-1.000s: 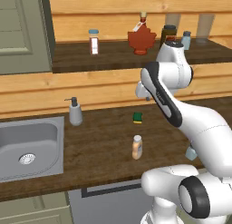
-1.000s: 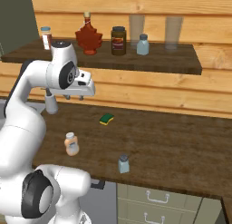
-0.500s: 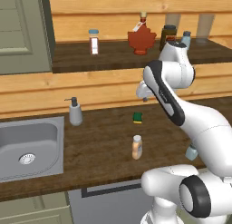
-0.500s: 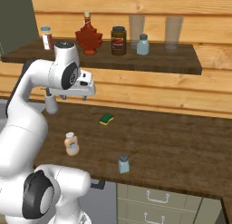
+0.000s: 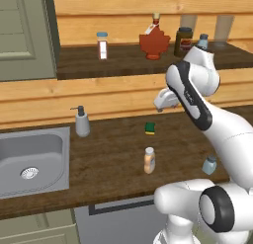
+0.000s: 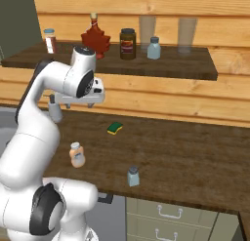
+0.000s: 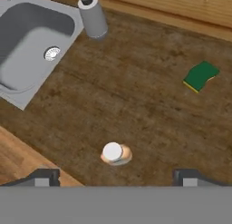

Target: Put the shaker and condiment bottle from the counter next to their counterparts in the cabinet.

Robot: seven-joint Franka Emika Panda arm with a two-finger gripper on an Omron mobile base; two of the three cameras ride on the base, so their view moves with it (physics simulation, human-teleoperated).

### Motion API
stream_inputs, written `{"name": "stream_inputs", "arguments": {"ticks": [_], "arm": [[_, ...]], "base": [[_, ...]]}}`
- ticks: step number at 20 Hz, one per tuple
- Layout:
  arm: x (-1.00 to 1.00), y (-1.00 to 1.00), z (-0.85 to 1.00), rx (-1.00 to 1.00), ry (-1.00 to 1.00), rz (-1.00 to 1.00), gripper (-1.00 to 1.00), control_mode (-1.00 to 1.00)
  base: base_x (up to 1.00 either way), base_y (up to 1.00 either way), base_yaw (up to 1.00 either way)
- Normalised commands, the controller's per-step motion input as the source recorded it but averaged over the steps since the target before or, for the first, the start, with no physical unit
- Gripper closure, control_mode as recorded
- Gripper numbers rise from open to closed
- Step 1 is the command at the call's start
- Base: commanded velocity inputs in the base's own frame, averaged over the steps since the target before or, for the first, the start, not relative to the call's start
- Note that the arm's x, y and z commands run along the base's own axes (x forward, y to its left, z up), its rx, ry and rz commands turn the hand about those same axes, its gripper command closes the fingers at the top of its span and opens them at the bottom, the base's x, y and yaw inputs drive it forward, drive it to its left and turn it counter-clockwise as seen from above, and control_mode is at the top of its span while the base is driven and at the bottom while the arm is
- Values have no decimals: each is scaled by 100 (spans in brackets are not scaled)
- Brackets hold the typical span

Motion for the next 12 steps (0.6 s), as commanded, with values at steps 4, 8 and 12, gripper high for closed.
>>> {"name": "stream_inputs", "arguments": {"ticks": [4, 8, 12], "arm": [[0, 0, 0, 15, 0, 37, -100, -100], [0, 0, -4, 12, 0, 42, -100, -100], [0, -1, -19, 17, 0, 50, -100, -100]], "base": [[0, 0, 0], [0, 0, 0], [0, 0, 0]]}}
